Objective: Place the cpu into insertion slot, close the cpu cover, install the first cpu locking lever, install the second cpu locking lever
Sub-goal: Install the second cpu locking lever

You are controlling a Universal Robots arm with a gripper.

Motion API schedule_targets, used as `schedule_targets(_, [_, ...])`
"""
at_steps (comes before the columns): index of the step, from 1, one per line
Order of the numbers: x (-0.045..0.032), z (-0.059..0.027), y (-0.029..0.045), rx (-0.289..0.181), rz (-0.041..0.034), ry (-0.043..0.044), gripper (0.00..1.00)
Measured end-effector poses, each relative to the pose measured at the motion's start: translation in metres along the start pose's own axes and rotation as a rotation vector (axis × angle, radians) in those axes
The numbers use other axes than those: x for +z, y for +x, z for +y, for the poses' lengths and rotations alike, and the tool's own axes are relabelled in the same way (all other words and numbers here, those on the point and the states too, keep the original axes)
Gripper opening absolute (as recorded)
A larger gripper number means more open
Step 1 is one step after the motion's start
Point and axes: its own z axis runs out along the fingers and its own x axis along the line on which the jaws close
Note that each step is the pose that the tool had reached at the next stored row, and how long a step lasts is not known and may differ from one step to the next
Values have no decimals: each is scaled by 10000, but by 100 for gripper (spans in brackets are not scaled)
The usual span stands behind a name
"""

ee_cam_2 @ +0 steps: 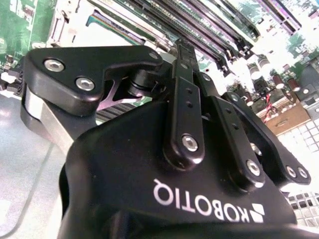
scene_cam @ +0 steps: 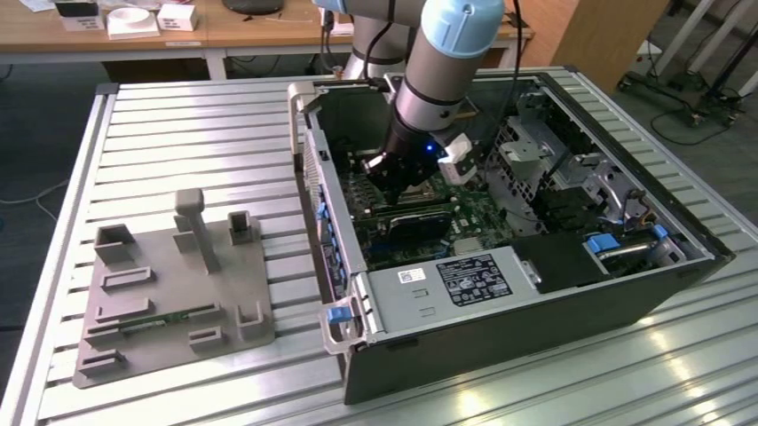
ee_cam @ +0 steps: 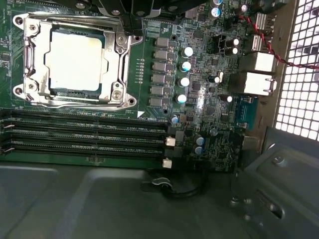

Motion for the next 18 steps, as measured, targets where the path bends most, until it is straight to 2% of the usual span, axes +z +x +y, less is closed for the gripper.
schedule_targets(10, [31,8,-1,-5,-14,-53,10])
schedule_targets(14, [58,14,-3,-9,-25,-106,10])
schedule_targets(18, [73,18,-3,-8,-20,-106,10])
